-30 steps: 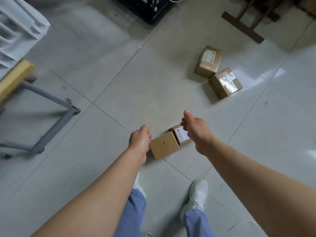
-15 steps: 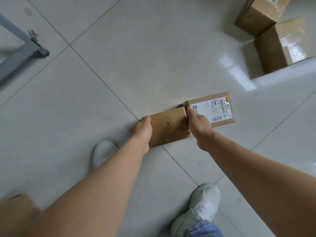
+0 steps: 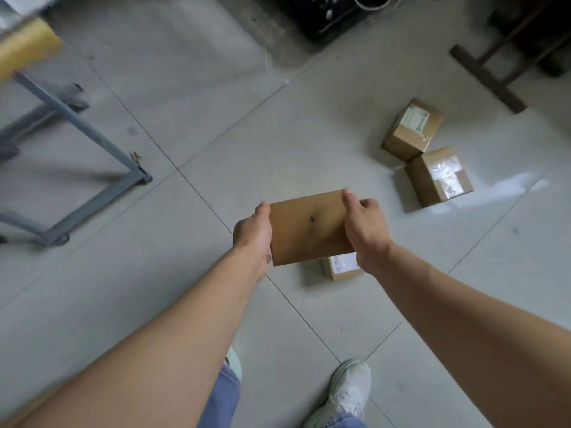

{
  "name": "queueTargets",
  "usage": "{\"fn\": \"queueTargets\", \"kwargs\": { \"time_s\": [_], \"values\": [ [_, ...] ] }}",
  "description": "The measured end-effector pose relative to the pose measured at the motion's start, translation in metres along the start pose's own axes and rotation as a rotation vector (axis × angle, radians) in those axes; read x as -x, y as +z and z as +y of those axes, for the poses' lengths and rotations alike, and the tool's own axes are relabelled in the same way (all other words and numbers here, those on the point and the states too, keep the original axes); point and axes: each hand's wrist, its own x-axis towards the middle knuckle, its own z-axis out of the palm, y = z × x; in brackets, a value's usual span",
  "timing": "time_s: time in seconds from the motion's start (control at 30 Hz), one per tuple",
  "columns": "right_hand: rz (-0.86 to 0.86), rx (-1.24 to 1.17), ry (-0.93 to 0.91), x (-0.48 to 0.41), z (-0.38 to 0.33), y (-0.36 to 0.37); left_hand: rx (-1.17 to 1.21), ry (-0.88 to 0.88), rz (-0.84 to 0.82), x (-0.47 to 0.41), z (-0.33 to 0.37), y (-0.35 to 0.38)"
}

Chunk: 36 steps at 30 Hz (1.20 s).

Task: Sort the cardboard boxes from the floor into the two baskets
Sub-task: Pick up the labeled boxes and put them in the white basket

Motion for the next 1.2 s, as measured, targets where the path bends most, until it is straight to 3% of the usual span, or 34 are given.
{"fn": "queueTargets", "kwargs": {
  "time_s": [0.3, 0.63, 0.9, 1.2],
  "values": [
    [0.042, -0.041, -0.311, 0.172, -0.225, -0.091, 0.123, 0.342, -0.053, 0.235, 0.186, -0.032],
    [-0.025, -0.086, -0.502, 0.379, -0.393, -0.135, 0.283, 0.611, 0.000, 0.452, 0.290, -0.122],
    [-0.128, -0.110, -0.593, 0.467, -0.465, -0.096, 0.387, 0.697, -0.027, 0.514, 0.344, -0.217],
    [-0.204, -0.081, -0.668, 0.504, -0.523, 0.002, 0.415, 0.709, -0.016, 0.504, 0.391, -0.328]
  ]
}}
